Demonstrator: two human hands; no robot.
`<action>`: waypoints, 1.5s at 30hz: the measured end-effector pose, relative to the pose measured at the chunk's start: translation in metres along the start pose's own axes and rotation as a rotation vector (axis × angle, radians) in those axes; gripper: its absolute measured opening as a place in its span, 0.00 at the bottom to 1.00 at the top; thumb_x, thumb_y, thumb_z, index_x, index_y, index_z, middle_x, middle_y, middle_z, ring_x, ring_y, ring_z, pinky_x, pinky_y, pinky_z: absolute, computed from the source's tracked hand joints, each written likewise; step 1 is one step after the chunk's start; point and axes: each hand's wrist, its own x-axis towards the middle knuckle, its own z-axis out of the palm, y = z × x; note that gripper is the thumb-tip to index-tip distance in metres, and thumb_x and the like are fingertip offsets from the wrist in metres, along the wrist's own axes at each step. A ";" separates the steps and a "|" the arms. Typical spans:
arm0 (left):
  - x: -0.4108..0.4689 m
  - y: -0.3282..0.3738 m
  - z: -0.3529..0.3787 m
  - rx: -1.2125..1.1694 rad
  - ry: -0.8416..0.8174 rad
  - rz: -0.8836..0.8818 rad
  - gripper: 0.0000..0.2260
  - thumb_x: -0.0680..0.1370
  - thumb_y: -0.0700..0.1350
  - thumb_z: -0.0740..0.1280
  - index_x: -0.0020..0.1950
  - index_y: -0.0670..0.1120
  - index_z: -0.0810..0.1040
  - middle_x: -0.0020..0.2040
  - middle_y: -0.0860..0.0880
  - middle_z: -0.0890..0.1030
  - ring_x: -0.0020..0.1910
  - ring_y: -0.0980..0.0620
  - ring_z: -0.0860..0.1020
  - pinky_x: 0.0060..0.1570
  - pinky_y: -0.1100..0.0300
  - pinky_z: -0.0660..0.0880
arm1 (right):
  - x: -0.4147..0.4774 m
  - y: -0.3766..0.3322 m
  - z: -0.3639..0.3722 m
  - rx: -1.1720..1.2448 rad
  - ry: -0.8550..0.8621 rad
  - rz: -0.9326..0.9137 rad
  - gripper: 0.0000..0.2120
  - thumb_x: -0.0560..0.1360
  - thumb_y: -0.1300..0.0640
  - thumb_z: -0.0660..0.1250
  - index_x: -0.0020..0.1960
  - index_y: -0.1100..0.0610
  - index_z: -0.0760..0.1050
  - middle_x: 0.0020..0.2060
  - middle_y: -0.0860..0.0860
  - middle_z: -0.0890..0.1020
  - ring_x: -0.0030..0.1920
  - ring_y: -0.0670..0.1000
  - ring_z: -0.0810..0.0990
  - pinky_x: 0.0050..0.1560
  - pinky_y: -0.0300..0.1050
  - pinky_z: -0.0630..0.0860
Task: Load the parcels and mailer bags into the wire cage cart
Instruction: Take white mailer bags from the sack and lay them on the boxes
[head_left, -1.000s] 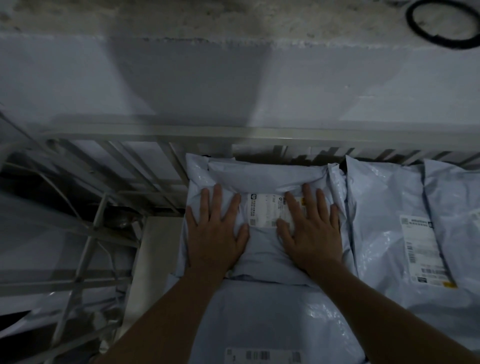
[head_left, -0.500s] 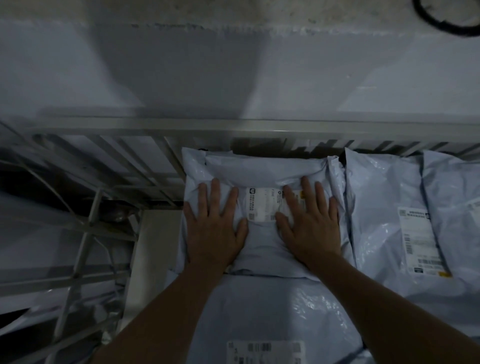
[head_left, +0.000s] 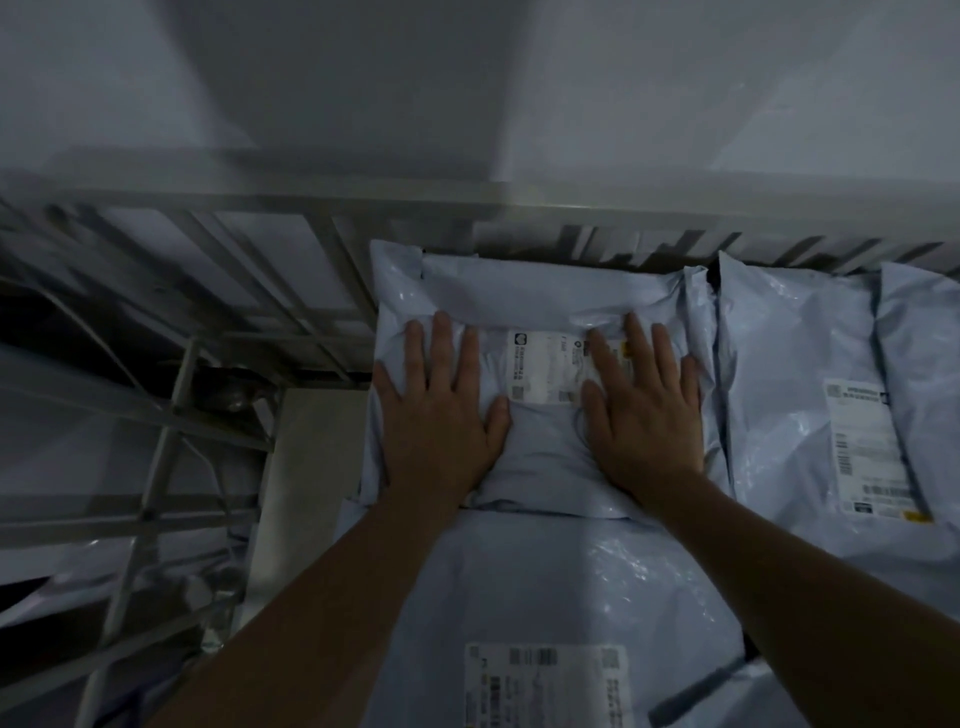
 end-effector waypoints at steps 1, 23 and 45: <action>-0.001 0.000 0.001 0.001 0.005 0.004 0.34 0.80 0.64 0.52 0.82 0.47 0.55 0.82 0.42 0.50 0.80 0.38 0.50 0.71 0.32 0.56 | -0.001 0.000 0.001 -0.001 0.004 -0.007 0.28 0.82 0.40 0.45 0.80 0.46 0.55 0.81 0.54 0.52 0.80 0.58 0.48 0.77 0.64 0.47; -0.144 0.123 -0.135 -0.454 -0.367 0.263 0.30 0.79 0.49 0.56 0.80 0.42 0.57 0.81 0.44 0.55 0.80 0.48 0.54 0.77 0.56 0.52 | -0.192 0.150 -0.117 -0.423 -0.308 -0.644 0.33 0.77 0.37 0.52 0.78 0.50 0.63 0.79 0.55 0.61 0.77 0.59 0.62 0.70 0.69 0.61; -0.372 0.355 -0.158 -0.124 -0.785 0.214 0.62 0.66 0.76 0.66 0.80 0.41 0.35 0.77 0.40 0.29 0.78 0.40 0.34 0.75 0.36 0.47 | -0.357 0.217 -0.179 -0.355 -0.659 -0.532 0.50 0.74 0.38 0.66 0.81 0.46 0.35 0.78 0.53 0.31 0.79 0.56 0.33 0.75 0.67 0.41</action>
